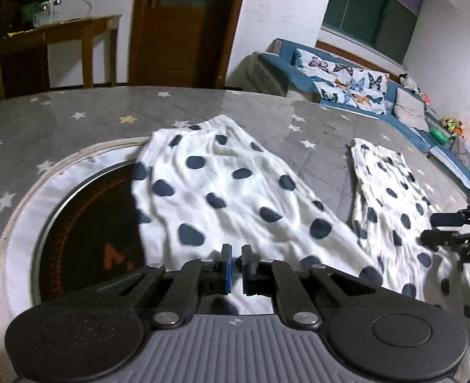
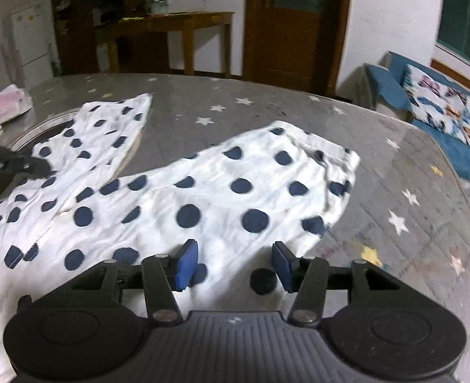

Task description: Fold clothes

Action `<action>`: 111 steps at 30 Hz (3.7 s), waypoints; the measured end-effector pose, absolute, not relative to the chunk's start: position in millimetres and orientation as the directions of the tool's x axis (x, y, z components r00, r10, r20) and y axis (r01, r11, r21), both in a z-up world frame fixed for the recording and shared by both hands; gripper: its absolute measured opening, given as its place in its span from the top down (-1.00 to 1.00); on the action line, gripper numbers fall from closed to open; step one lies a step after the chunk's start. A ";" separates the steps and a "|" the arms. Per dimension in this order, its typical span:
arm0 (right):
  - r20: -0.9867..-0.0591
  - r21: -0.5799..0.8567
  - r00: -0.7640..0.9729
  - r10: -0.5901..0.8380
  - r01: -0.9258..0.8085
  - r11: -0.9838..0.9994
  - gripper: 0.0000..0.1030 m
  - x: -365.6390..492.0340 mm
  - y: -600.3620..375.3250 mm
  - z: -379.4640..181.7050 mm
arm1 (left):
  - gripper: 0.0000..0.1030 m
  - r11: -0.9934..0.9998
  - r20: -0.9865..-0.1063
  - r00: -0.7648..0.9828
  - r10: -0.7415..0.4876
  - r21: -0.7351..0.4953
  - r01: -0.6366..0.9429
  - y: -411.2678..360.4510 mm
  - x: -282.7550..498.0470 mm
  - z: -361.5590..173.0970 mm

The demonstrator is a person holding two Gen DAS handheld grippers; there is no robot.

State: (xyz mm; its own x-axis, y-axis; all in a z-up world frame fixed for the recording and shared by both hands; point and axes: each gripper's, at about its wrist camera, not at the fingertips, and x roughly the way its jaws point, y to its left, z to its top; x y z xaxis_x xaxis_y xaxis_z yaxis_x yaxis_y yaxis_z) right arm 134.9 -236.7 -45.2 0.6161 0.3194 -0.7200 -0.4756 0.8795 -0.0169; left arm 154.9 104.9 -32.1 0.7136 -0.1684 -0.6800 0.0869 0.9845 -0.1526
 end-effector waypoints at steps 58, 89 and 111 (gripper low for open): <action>-0.700 0.036 0.418 0.579 -0.789 0.613 0.01 -125.0 -200.0 -9.6 | 0.56 0.882 -0.634 0.719 -0.285 0.120 0.455 40.9 -94.8 0.7; -0.687 -0.256 0.577 0.442 -0.762 0.595 0.23 -163.6 -193.1 -32.2 | 0.55 0.824 -0.600 0.769 -0.218 0.309 0.475 27.1 -129.8 -18.6; -0.643 -0.176 0.566 0.515 -0.765 0.620 0.97 -177.9 -217.0 1.1 | 0.90 0.890 -0.485 0.844 -0.230 0.246 0.384 38.9 -159.8 5.7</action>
